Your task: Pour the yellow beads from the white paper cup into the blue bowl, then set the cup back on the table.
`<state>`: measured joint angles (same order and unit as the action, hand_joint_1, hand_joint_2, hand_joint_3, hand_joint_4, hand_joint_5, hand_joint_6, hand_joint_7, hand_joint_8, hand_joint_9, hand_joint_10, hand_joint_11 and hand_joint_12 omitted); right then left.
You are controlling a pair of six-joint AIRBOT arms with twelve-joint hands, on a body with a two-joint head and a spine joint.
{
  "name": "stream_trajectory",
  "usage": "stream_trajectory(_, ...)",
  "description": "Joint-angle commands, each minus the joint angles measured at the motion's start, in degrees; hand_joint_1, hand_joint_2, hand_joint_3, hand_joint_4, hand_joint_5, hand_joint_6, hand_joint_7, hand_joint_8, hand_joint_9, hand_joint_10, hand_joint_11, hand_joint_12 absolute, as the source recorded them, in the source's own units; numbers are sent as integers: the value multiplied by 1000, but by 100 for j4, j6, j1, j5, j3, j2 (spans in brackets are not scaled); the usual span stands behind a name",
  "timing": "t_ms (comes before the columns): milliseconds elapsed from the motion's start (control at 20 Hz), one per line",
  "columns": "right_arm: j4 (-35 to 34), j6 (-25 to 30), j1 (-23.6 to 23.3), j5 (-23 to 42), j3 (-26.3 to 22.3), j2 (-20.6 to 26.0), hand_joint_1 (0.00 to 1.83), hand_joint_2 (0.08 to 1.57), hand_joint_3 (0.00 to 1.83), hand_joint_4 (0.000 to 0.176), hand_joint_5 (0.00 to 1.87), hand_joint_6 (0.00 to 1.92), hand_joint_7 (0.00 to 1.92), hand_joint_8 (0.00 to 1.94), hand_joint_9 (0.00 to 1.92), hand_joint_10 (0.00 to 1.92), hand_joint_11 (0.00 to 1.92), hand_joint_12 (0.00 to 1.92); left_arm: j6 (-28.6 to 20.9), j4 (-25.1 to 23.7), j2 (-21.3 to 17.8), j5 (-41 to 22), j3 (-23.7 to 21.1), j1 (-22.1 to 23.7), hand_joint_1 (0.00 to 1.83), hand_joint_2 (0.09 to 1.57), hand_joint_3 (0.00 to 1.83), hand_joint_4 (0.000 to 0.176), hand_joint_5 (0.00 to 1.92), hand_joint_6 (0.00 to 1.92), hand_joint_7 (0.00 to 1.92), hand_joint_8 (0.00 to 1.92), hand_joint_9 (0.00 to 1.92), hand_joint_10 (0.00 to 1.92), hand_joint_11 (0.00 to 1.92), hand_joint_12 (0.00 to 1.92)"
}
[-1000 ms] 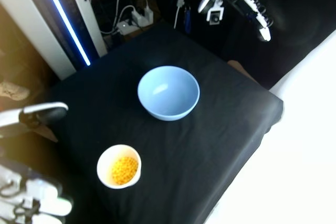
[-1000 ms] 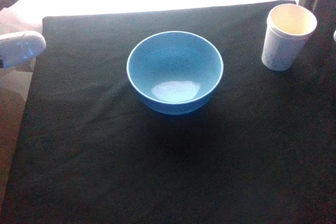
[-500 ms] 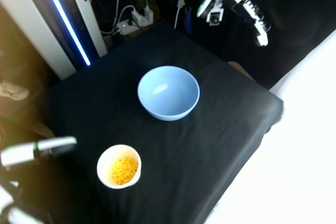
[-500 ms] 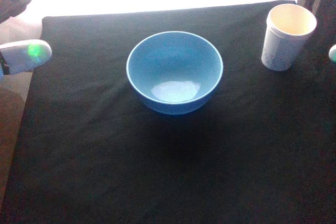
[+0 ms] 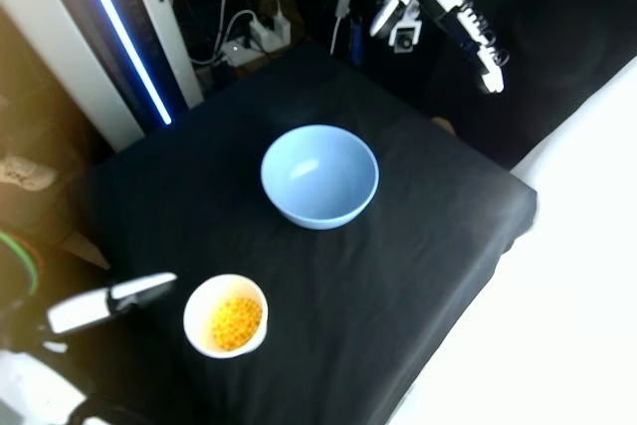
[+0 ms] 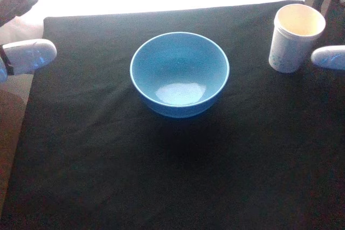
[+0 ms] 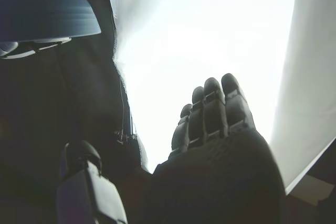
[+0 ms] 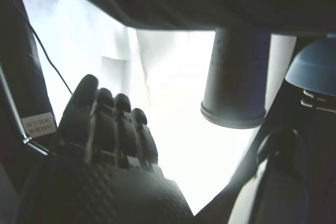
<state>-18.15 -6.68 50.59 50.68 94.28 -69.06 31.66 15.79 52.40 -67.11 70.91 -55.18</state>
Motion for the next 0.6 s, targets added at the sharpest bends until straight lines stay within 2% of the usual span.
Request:
stream_trajectory(0,-84,91,-107,518,77,-1,679,646,1,74,85,4,68,3,144,12,0,914,-61,50,-6,-697,37,76,261,822,0,86,41,13,191,10,197,7,18,278)
stream_trajectory(50,-38,91,-157,452,117,-53,685,660,2,89,89,3,70,2,138,5,0,923,-62,18,-5,-698,36,92,273,822,0,84,49,13,198,11,207,10,25,282)
stream_trajectory(100,4,92,-204,398,149,-95,689,668,2,115,109,3,87,3,102,5,0,861,-66,-12,-5,-702,34,108,259,826,0,85,43,9,190,5,210,10,31,285)
stream_trajectory(150,48,92,-248,356,178,-141,688,645,0,114,98,5,103,2,88,1,0,762,-70,-40,-5,-703,30,129,255,819,0,85,42,7,191,5,210,8,32,285)
stream_trajectory(200,81,92,-274,334,195,-172,686,628,0,104,92,1,104,0,78,2,0,688,-71,-53,-4,-702,29,138,266,819,0,77,39,5,187,3,206,6,21,280)
stream_trajectory(250,117,92,-306,313,224,-221,671,592,0,90,77,7,99,3,80,2,0,790,-73,-67,2,-698,29,145,266,833,3,67,32,1,185,2,202,3,14,278)
stream_trajectory(300,159,92,-349,294,264,-274,672,563,0,77,78,3,92,1,57,2,0,774,-81,-80,12,-695,29,149,273,819,0,78,37,3,191,4,204,4,17,280)
stream_trajectory(350,185,92,-377,282,291,-311,652,544,0,72,86,1,104,1,29,11,0,611,-86,-91,18,-694,29,150,274,820,0,83,43,5,194,4,208,5,25,284)
stream_trajectory(400,205,92,-405,272,310,-342,645,553,0,61,88,1,108,1,42,12,0,652,-93,-106,21,-692,29,152,273,823,0,83,46,6,195,4,215,7,24,284)
stream_trajectory(450,217,92,-429,263,329,-373,664,567,2,62,102,1,91,5,67,14,0,766,-102,-124,22,-690,29,162,279,823,0,68,45,4,201,6,224,11,21,284)
stream_trajectory(500,218,93,-445,256,353,-405,658,571,1,53,117,2,94,4,78,11,0,859,-111,-135,22,-690,29,170,281,820,0,59,48,5,205,7,231,13,20,284)
stream_trajectory(550,218,93,-460,249,378,-434,647,579,4,53,100,0,84,0,77,9,0,876,-117,-140,22,-693,29,176,288,818,0,59,53,7,203,6,232,12,17,284)
